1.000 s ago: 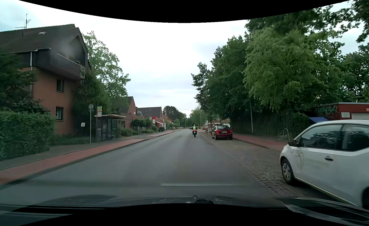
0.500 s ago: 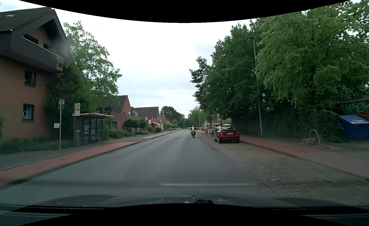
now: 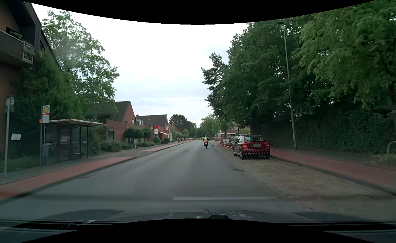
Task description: Follow the waypoints while adhering to traffic rules and regulations
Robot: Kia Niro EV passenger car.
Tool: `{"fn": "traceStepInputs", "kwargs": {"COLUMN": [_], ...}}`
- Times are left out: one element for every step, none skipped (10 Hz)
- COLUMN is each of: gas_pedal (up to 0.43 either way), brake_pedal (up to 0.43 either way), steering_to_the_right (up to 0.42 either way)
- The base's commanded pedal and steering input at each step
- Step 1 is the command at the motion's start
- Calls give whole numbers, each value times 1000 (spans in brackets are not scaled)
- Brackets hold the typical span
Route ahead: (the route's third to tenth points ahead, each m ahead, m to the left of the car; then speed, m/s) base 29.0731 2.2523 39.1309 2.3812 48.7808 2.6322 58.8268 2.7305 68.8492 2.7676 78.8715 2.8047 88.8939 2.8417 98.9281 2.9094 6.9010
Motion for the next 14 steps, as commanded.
{"fn": "traceStepInputs", "kwargs": {"gas_pedal": [150, 150, 150, 150, 150, 150, 150, 150, 150, 150, 150, 150, 150, 150], "brake_pedal": [0, 0, 0, 0, 0, 0, 0, 0, 0, 0, 0, 0, 0, 0], "steering_to_the_right": [1, 1, 1, 1, 1, 0, 1, 1, 0, 0, 0, 0, 0, 0]}}
